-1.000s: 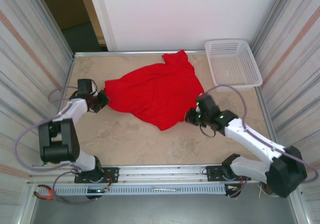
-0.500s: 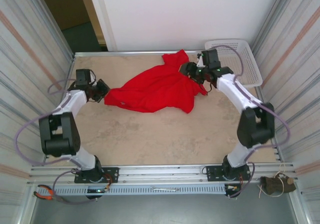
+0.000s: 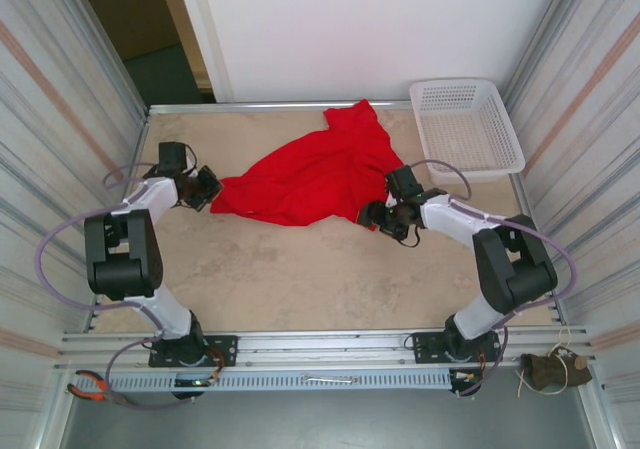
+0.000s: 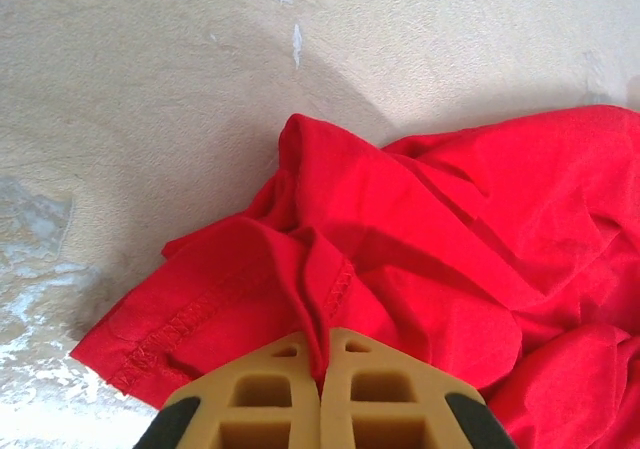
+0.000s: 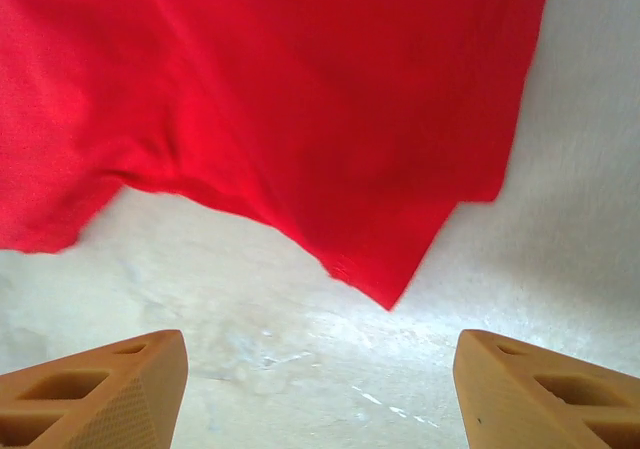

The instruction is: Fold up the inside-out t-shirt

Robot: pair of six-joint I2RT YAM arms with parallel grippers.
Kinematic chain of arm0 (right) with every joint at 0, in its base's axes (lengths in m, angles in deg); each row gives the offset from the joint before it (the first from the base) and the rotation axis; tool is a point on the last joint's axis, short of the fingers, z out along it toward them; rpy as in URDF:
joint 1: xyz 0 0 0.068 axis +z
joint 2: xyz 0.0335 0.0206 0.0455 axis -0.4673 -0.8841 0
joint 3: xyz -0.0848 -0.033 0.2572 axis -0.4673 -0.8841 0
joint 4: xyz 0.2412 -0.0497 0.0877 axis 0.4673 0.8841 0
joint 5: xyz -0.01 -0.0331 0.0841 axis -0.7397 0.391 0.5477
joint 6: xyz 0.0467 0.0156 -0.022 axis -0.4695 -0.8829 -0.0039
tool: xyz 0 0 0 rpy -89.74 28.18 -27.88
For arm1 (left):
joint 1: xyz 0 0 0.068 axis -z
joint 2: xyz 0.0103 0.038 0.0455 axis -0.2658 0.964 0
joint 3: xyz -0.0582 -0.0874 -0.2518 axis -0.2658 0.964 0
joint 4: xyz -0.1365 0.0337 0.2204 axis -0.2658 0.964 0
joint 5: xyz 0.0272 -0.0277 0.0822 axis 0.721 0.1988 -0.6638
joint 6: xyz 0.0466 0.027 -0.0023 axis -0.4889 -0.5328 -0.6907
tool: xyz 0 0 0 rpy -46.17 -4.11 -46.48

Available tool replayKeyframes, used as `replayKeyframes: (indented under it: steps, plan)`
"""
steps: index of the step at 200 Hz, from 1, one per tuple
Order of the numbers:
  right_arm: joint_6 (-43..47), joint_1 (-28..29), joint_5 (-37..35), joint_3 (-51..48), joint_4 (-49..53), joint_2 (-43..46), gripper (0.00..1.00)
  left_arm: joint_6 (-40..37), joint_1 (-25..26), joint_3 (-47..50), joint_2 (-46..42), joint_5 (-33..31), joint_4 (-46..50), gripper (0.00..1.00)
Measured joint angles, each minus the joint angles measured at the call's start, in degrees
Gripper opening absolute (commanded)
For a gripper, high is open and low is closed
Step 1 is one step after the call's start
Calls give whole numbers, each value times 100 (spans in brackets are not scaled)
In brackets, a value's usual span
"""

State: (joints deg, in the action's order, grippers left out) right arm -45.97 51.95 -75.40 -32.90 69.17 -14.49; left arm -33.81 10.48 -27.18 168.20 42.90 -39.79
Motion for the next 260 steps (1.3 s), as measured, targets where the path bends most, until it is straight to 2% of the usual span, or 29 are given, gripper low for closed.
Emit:
replayKeyframes:
  steps: [13,24,35,49,80,101,121,158,182,199,225,260]
  plan:
    - [-59,79,-59,9,-140,-164,64,-20,0,0,-42,2,0,0]
    - [-76,109,-96,37,-227,-306,58,-33,0,0,-61,0,-2,0]
    - [-122,107,-153,103,-260,-461,37,-35,0,0,-68,2,0,0]
    - [-101,94,-219,227,-249,-597,0,-35,0,0,-68,2,2,0]
    - [-11,-94,-234,691,-175,-697,0,-35,-28,-31,-94,46,22,0]
    - [168,-444,-212,1491,251,-470,0,37,-105,-326,-210,146,70,0]
    - [363,-846,-125,2920,675,-138,0,258,-138,-1121,-339,313,94,0]
    - [546,-1510,184,6334,1040,302,0,988,-133,-2927,-708,601,-400,0]
    - [546,-1735,337,7709,1128,713,0,1443,-131,-3805,-1073,717,-750,0]
    - [542,-1770,455,8083,1130,1137,0,1646,-133,-4258,-1346,737,-890,0]
    - [520,-1803,584,8137,1132,1687,0,1838,-133,-4564,-1784,732,-1029,0]
    - [426,-1808,802,7877,1137,1873,0,1969,-133,-4664,-2050,734,-1045,0]
